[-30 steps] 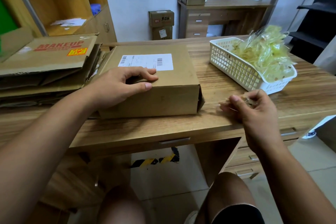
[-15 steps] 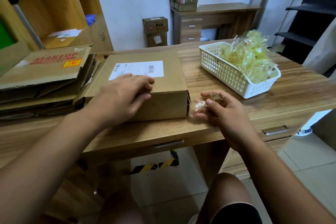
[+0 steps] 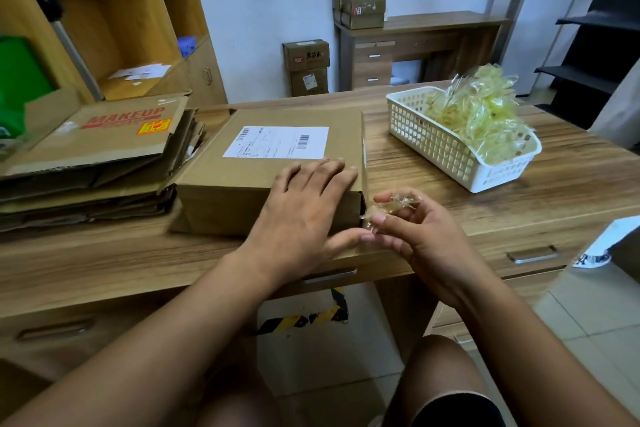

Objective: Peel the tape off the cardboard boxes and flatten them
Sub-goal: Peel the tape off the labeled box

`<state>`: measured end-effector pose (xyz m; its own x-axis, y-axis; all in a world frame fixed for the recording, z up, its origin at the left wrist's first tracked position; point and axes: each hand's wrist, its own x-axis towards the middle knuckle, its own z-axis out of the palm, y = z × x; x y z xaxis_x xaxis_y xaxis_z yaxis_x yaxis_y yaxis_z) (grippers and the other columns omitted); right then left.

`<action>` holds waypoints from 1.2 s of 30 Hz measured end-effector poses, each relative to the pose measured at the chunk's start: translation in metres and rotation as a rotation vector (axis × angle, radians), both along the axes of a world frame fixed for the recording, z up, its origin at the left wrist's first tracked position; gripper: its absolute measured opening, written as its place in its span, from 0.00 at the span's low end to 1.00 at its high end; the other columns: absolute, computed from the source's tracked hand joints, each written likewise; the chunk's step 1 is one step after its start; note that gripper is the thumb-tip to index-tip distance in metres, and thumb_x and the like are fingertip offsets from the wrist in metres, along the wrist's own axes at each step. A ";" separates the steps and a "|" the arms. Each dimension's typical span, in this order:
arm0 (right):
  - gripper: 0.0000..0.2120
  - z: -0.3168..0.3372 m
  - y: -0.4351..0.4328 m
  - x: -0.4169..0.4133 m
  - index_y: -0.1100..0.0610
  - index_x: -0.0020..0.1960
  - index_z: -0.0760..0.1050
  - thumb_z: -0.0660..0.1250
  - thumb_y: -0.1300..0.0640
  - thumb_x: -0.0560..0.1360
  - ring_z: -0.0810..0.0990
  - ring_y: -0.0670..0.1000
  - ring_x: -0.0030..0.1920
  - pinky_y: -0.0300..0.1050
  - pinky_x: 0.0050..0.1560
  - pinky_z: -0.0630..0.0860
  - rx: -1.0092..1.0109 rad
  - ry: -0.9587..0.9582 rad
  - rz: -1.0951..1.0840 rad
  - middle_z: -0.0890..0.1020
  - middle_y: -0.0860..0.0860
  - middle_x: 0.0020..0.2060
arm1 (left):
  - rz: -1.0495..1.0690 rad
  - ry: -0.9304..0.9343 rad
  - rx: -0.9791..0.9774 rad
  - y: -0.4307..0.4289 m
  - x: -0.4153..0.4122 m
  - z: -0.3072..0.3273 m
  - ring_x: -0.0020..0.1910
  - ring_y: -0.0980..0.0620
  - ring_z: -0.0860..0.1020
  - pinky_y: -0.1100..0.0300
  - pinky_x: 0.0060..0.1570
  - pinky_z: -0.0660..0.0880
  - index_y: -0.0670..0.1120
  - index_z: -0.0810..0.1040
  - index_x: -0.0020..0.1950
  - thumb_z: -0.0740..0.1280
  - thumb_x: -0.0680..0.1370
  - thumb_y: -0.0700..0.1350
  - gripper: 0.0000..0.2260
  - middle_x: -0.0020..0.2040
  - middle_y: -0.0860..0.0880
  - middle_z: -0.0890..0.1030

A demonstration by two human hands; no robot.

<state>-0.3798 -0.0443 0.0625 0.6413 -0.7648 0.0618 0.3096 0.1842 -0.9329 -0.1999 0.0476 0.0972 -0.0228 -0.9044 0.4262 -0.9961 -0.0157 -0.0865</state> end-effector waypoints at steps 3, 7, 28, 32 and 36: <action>0.14 -0.001 0.001 -0.002 0.59 0.54 0.81 0.75 0.66 0.69 0.85 0.53 0.42 0.46 0.45 0.83 0.074 -0.053 0.028 0.83 0.56 0.39 | -0.045 0.022 -0.054 -0.001 0.000 -0.003 0.74 0.50 0.66 0.46 0.72 0.61 0.49 0.68 0.74 0.56 0.74 0.73 0.37 0.74 0.49 0.70; 0.13 -0.002 0.001 -0.006 0.58 0.54 0.81 0.74 0.65 0.70 0.84 0.53 0.41 0.44 0.43 0.82 0.060 -0.046 0.049 0.83 0.58 0.40 | -0.089 0.058 -0.070 -0.005 0.003 -0.003 0.73 0.51 0.67 0.46 0.72 0.61 0.50 0.70 0.72 0.56 0.73 0.74 0.37 0.73 0.51 0.71; 0.11 0.003 -0.012 -0.003 0.56 0.48 0.78 0.70 0.72 0.75 0.82 0.52 0.37 0.41 0.41 0.82 -0.075 0.035 -0.277 0.82 0.56 0.38 | -0.179 0.272 -0.163 0.003 0.020 -0.002 0.63 0.54 0.73 0.50 0.68 0.61 0.52 0.78 0.59 0.69 0.70 0.63 0.23 0.65 0.57 0.76; 0.12 0.003 -0.017 0.000 0.56 0.45 0.78 0.70 0.72 0.75 0.81 0.53 0.38 0.39 0.40 0.80 -0.087 0.016 -0.333 0.80 0.58 0.41 | -0.178 0.285 -0.147 0.006 0.020 0.001 0.63 0.54 0.73 0.49 0.68 0.62 0.51 0.78 0.58 0.68 0.69 0.63 0.23 0.64 0.57 0.76; 0.12 0.000 -0.022 0.004 0.56 0.44 0.78 0.70 0.72 0.75 0.82 0.50 0.38 0.41 0.43 0.82 -0.150 0.011 -0.383 0.82 0.53 0.38 | -0.188 0.304 -0.128 0.006 0.021 0.003 0.63 0.53 0.73 0.48 0.68 0.62 0.51 0.77 0.58 0.68 0.69 0.62 0.22 0.64 0.57 0.76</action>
<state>-0.3753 -0.0664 0.0621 0.3129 -0.9314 0.1858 0.3188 -0.0812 -0.9443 -0.1788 0.0541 0.0999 -0.0386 -0.8352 0.5486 -0.9625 0.1786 0.2041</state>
